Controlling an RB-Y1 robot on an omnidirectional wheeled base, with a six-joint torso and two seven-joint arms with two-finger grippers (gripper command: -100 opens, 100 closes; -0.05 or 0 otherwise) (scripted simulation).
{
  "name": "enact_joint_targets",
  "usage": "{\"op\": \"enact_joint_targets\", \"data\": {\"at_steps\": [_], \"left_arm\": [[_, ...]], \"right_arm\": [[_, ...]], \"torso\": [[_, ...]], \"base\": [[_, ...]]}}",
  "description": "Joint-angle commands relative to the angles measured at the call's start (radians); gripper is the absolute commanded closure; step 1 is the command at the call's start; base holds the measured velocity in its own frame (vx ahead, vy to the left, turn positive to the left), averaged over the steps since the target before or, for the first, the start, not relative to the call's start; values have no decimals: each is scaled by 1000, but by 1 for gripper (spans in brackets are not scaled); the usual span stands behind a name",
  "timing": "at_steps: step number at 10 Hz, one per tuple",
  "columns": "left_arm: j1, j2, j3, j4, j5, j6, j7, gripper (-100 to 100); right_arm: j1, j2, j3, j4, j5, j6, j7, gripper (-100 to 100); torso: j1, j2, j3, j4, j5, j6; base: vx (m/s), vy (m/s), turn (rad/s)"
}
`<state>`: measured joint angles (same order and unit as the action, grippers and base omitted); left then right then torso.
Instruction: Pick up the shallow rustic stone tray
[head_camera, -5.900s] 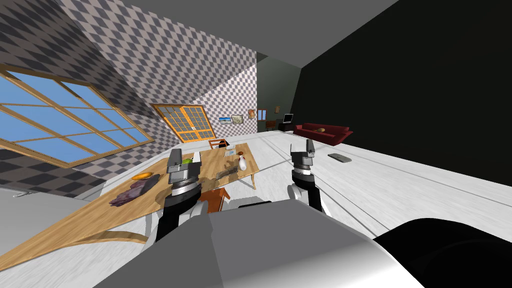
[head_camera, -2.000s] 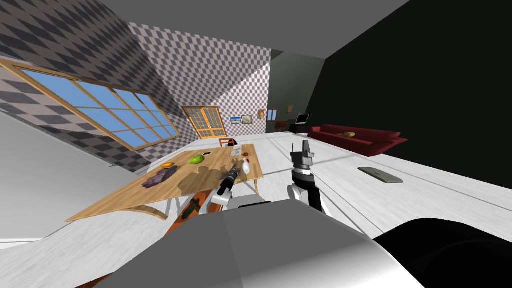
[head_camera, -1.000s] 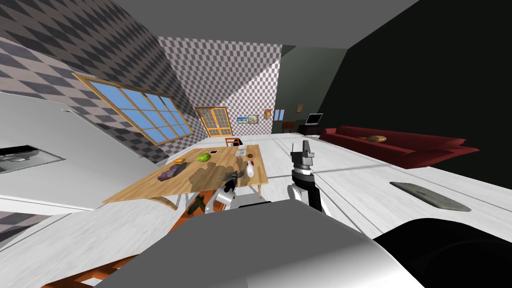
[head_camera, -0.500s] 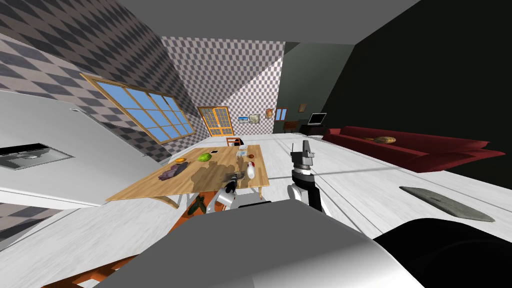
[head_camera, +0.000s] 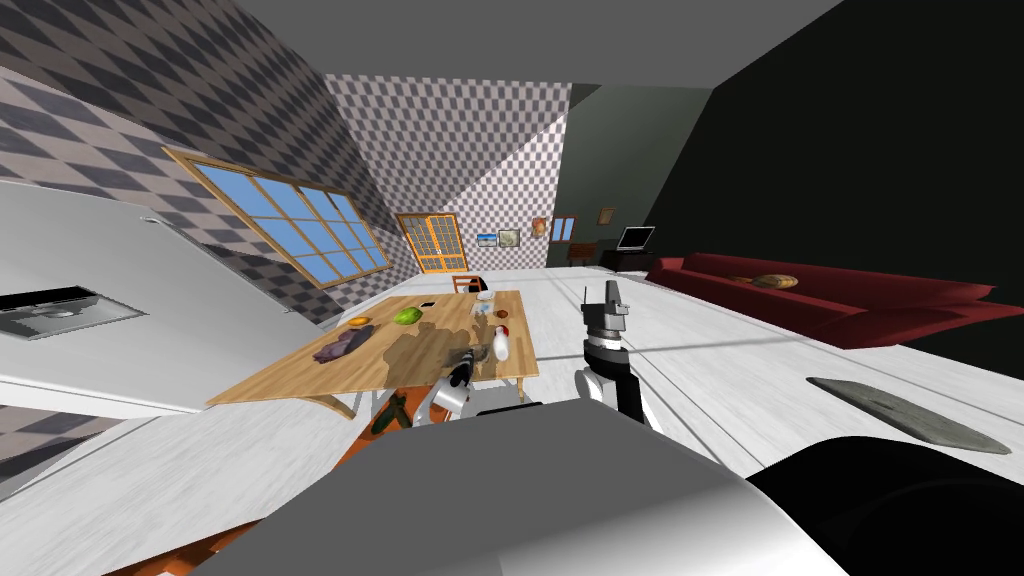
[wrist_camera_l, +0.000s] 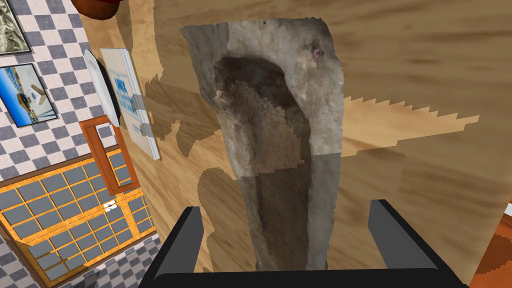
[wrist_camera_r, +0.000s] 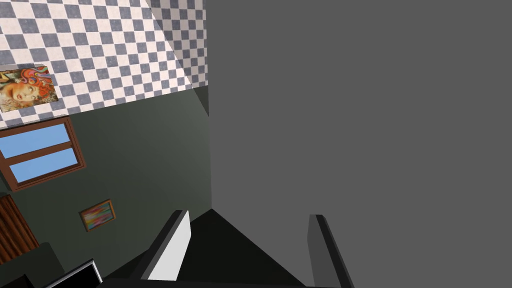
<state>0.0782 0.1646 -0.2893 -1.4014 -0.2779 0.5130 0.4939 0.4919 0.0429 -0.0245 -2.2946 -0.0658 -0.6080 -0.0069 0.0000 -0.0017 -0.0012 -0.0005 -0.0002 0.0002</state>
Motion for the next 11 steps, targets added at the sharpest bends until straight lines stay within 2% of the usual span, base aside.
{"op": "enact_joint_targets", "data": {"at_steps": [1, 5, 6, 7, 9, 10, 11], "left_arm": [[0, 0, 0, 0, 0, 0, 0, 100], [-1, 0, 0, -1, 0, 0, 0, 100], [-1, 0, 0, -1, 0, 0, 0, 0], [7, 5, -13, -34, -3, 29, 9, 100], [16, 10, -26, -70, -7, 59, 20, 100], [12, 8, -22, -58, -5, 47, 15, 100], [13, 9, -23, -60, -5, 51, 17, 0]], "right_arm": [[0, 0, 0, 0, 0, 0, 0, 0], [0, 0, 0, 0, 0, 0, 0, 0], [0, 0, 0, 0, 0, 0, 0, 0], [0, 0, 0, 0, 0, 0, 0, 0], [0, 0, 0, 0, 0, 0, 0, 0], [0, 0, 0, 0, 0, 0, 0, 0], [0, 0, 0, 0, 0, 0, 0, 0]], "torso": [[0, 0, 0, 0, 0, 0], [1, 2, 1, 0, 0, 0], [1, 2, 1, 0, 0, 0], [1, 2, 1, 0, 0, 0], [2, 6, 3, 1, 0, 0], [3, 6, 3, 1, 0, 0], [2, 5, 3, 1, 0, 0]], "base": [[0, 0, 0], [1, 0, -2], [0, 0, 0], [-33, 8, -17], [-51, 30, -18], [-24, 16, -3], [-5, 3, 1]]}}
